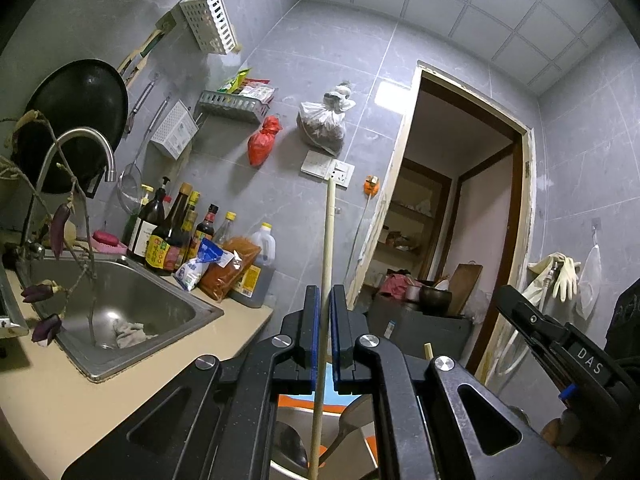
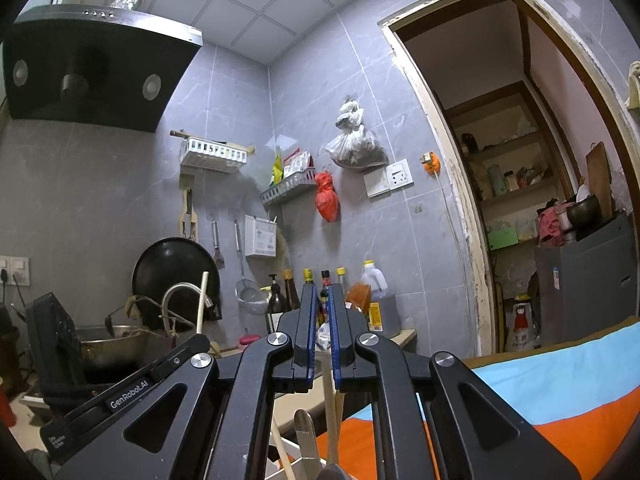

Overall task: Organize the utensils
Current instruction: 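Lower both chopsticks into the caddy and open both grippers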

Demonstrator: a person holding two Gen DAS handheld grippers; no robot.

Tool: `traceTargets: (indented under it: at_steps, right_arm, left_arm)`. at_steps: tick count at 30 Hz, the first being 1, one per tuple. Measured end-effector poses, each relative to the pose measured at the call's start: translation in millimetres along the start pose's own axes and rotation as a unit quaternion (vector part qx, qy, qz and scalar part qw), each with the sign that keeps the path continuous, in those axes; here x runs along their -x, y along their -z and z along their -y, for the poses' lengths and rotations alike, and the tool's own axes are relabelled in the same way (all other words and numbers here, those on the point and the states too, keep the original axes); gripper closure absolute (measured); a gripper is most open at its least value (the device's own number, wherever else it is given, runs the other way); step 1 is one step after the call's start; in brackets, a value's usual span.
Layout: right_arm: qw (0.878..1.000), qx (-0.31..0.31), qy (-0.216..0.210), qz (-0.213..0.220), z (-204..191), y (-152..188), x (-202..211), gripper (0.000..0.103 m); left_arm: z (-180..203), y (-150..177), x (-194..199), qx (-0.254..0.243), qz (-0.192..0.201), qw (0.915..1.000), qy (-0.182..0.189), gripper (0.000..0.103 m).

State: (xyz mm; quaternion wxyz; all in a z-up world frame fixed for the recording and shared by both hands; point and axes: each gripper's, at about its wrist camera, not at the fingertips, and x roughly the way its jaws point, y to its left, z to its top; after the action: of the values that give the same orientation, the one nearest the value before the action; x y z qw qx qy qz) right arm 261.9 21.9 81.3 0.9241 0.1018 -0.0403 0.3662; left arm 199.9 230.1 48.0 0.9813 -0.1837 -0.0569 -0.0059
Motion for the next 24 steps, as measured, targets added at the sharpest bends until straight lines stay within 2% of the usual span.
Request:
traceTargets:
  at_steps: [5, 10, 14, 16, 24]
  right_arm:
    - [1.000, -0.001, 0.000, 0.000, 0.1, 0.0, 0.3, 0.096]
    - [1.000, -0.002, 0.001, 0.002, -0.2, 1.0, -0.5, 0.085]
    - [1.000, 0.000, 0.002, 0.000, -0.5, 2.9, -0.8, 0.084]
    - [1.000, 0.000, 0.004, -0.001, -0.5, 5.1, 0.3, 0.082]
    - [1.000, 0.004, 0.020, -0.021, 1.7, 10.9, 3.9, 0.079]
  left_arm:
    - [-1.3, 0.3, 0.8, 0.000, -0.001, 1.0000, -0.001, 0.096]
    - [-3.1, 0.7, 2.4, 0.006, 0.000, 1.0000, -0.001, 0.088]
    - [-2.6, -0.7, 4.4, 0.003, 0.002, 1.0000, -0.004, 0.080]
    - [1.0, -2.7, 4.6, -0.007, 0.002, 1.0000, -0.005, 0.073]
    - [24.4, -9.6, 15.0, -0.053, 0.011, 0.9985, 0.007, 0.064]
